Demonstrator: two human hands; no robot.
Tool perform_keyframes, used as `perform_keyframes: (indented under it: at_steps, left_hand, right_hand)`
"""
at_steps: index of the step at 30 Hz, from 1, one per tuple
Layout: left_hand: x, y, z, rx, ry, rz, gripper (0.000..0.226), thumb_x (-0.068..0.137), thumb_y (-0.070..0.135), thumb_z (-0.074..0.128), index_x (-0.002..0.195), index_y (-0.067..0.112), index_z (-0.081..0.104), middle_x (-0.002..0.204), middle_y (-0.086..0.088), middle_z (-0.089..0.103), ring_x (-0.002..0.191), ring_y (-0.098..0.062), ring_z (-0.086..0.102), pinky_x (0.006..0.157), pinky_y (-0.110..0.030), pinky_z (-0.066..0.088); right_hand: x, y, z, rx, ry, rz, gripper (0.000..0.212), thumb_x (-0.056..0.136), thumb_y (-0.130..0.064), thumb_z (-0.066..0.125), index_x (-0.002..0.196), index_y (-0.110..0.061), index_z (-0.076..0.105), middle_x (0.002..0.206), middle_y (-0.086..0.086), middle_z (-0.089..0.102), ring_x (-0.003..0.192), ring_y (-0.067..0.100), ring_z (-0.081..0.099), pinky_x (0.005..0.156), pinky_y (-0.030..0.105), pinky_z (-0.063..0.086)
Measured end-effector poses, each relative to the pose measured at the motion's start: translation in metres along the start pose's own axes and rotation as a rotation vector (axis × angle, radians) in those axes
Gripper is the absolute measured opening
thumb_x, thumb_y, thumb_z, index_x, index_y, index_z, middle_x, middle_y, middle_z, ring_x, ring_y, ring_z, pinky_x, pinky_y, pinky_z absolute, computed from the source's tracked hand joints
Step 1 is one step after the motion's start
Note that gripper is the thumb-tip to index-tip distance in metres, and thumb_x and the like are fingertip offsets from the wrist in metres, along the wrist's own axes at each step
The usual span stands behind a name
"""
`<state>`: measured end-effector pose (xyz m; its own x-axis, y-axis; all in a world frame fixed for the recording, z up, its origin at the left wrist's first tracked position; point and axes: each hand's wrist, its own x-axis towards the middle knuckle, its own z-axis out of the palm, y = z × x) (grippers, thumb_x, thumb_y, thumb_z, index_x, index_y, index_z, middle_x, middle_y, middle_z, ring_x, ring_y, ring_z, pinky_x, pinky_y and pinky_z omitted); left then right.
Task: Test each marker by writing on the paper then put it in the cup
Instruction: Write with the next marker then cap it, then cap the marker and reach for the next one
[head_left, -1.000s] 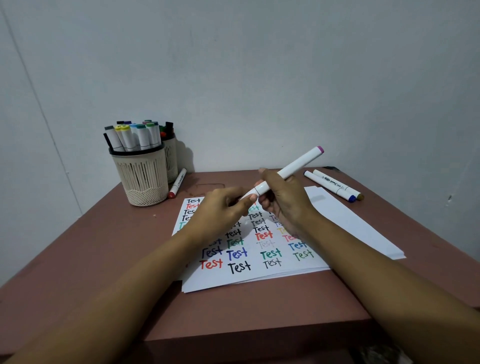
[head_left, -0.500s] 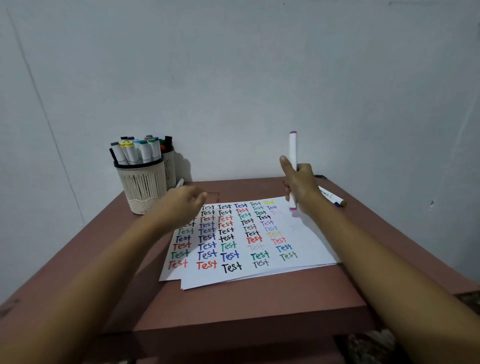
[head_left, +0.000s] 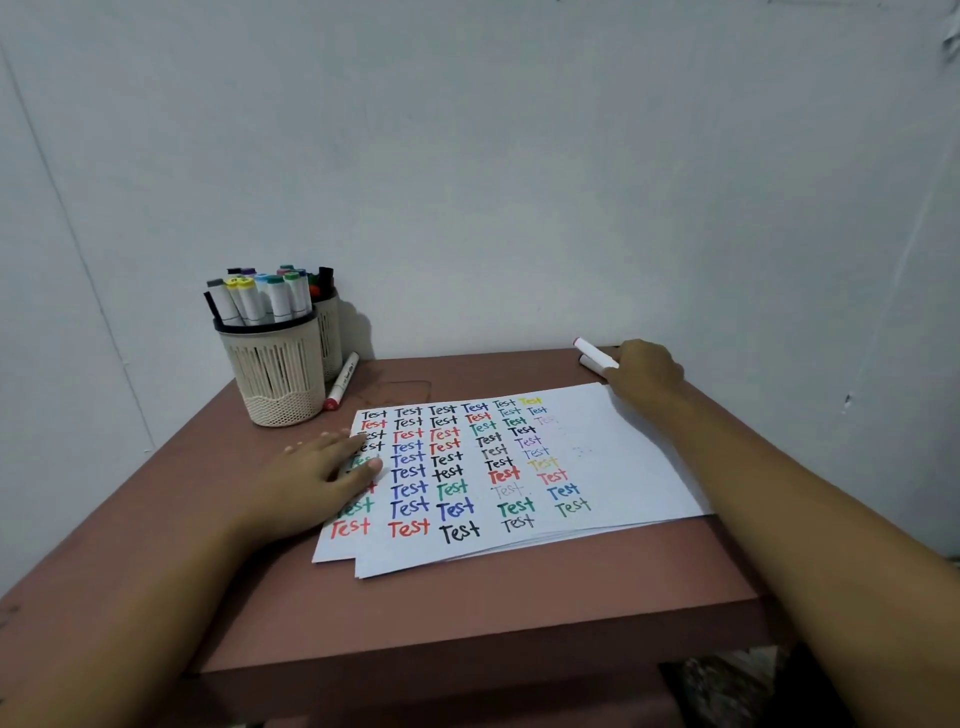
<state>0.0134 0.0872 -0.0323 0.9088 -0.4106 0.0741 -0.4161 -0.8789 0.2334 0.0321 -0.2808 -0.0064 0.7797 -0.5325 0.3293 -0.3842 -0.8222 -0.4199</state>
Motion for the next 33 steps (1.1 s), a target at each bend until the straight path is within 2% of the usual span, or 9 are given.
perform_keyframes:
  at_steps: [4,7,9,13,20,25,28,31,33]
  left_hand:
    - [0.001,-0.004,0.003,-0.01,-0.011,-0.002,0.065,0.09,0.059,0.027,0.147,0.029,0.023,0.156,0.004,0.017,0.144,-0.012,0.012,0.117,-0.033,0.007]
    - [0.001,-0.005,0.004,-0.039,-0.018,-0.003,0.08,0.079,0.073,0.021,0.147,0.031,0.023,0.156,0.006,0.016,0.144,-0.012,0.013,0.117,-0.034,0.006]
    - [0.0,-0.004,0.004,-0.042,-0.015,-0.004,0.083,0.079,0.078,0.019,0.147,0.031,0.024,0.156,0.006,0.017,0.144,-0.012,0.013,0.117,-0.034,0.006]
    - [-0.001,-0.002,0.003,-0.025,-0.009,-0.009,0.069,0.086,0.064,0.025,0.147,0.031,0.023,0.156,0.006,0.016,0.144,-0.012,0.013,0.117,-0.033,0.006]
    - [-0.003,0.0,0.0,-0.02,-0.035,-0.012,0.071,0.084,0.064,0.023,0.147,0.031,0.022,0.156,0.006,0.016,0.144,-0.013,0.013,0.116,-0.033,0.006]
    - [-0.004,0.003,0.0,0.035,-0.044,-0.019,0.063,0.092,0.059,0.025,0.148,0.03,0.02,0.157,0.006,0.014,0.144,-0.013,0.012,0.117,-0.033,0.007]
    - [-0.005,0.005,-0.002,0.061,-0.056,-0.02,0.062,0.093,0.057,0.024,0.148,0.03,0.017,0.157,0.006,0.012,0.144,-0.012,0.01,0.116,-0.032,0.005]
    - [-0.006,0.008,-0.003,0.053,-0.065,-0.02,0.062,0.094,0.056,0.024,0.149,0.029,0.016,0.158,0.006,0.01,0.144,-0.012,0.008,0.116,-0.031,0.003]
    - [-0.007,0.008,-0.003,0.059,-0.054,-0.015,0.062,0.095,0.056,0.025,0.149,0.028,0.017,0.157,0.005,0.011,0.144,-0.011,0.008,0.116,-0.03,0.003]
  right_hand:
    - [-0.001,0.007,0.011,-0.139,0.053,-0.019,0.019,0.094,-0.025,0.049,0.102,-0.014,0.061,0.106,0.007,0.06,0.105,0.029,0.048,0.077,0.036,0.03]
    - [-0.001,0.009,0.014,-0.167,0.041,-0.029,0.022,0.093,-0.021,0.048,0.11,-0.016,0.062,0.11,0.007,0.057,0.109,0.028,0.045,0.084,0.04,0.033]
    - [-0.001,0.01,0.014,-0.169,0.035,-0.026,0.025,0.093,-0.022,0.049,0.112,-0.016,0.063,0.112,0.009,0.055,0.11,0.029,0.045,0.087,0.042,0.036]
    - [-0.002,0.012,0.014,-0.139,0.032,-0.034,0.028,0.093,-0.025,0.049,0.114,-0.013,0.063,0.116,0.012,0.054,0.112,0.033,0.046,0.086,0.041,0.038]
    - [0.0,0.014,0.015,-0.18,0.053,-0.085,0.029,0.092,-0.014,0.049,0.117,-0.008,0.062,0.117,0.014,0.054,0.113,0.034,0.045,0.089,0.042,0.037]
    - [-0.008,-0.014,0.018,-0.266,0.161,-0.25,0.028,0.093,-0.01,0.044,0.115,-0.007,0.062,0.114,0.014,0.053,0.108,0.034,0.046,0.085,0.039,0.039]
    - [-0.016,-0.055,0.022,-0.111,0.093,-0.382,0.03,0.095,-0.011,0.044,0.118,-0.006,0.062,0.119,0.017,0.052,0.112,0.036,0.045,0.089,0.041,0.043]
    - [-0.026,-0.108,0.03,0.132,-0.053,-0.518,0.027,0.096,-0.01,0.047,0.115,-0.004,0.066,0.116,0.018,0.06,0.108,0.033,0.056,0.088,0.034,0.046]
    - [-0.032,-0.142,0.039,0.19,-0.166,-0.584,0.026,0.095,-0.008,0.05,0.114,-0.003,0.067,0.117,0.016,0.064,0.107,0.028,0.059,0.089,0.032,0.046]
